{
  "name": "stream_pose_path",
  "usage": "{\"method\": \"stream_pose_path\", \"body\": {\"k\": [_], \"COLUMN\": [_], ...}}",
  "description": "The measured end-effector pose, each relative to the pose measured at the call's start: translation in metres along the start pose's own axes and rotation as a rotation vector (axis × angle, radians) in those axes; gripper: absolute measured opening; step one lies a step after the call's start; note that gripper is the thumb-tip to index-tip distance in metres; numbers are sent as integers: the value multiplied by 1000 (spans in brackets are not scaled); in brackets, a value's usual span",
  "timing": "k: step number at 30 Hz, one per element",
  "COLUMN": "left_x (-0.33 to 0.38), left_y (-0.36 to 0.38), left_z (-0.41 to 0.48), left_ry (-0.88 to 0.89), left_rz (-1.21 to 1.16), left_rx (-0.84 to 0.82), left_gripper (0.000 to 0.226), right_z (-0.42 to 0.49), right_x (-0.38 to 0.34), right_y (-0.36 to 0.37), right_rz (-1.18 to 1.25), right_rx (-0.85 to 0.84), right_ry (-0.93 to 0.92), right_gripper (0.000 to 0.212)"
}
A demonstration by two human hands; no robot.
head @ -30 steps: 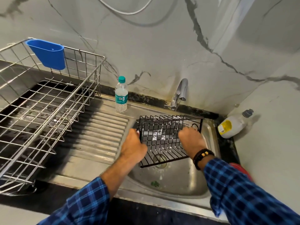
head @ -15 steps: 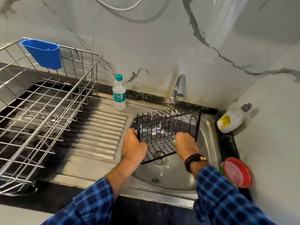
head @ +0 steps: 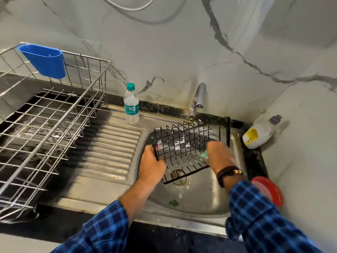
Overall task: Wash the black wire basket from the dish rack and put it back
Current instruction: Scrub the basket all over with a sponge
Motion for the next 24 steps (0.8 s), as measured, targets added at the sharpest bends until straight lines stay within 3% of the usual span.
{"method": "stream_pose_path", "body": {"k": [4,10,12,14,18,24], "left_x": [5,4,-2,-8,-7,1], "left_y": [1,11,11,10,7,9], "left_z": [-1,3,8,10,3,4], "left_ry": [19,-28,-57,-110,-165,-114], "left_rz": [65,31,-50,-99,-93,-59], "left_rx": [46,26,-12,-52,-93,-108], "left_gripper": [45,40,47,49,49,39], "right_z": [-10,-23,-20,-11,7,17], "right_x": [0,-86,-89,-65,-12,-43], "right_y": [12,51,51,41,12,12], "right_rz": [-40,284,375,299,56,507], "right_rx": [-75,-192,-226,-186,-61,95], "right_ry": [12,-177,-206,-148,19,11], "right_gripper": [17,4,13,7,23,10]}}
Point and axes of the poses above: each hand's wrist, its own z-axis towards the middle knuckle, its own y-axis out of the palm, x = y × z, the point moved 9 cm from there along z, towards the middle knuckle, and after that the axes turned 7 degrees about -y, right-handed, at the moved point
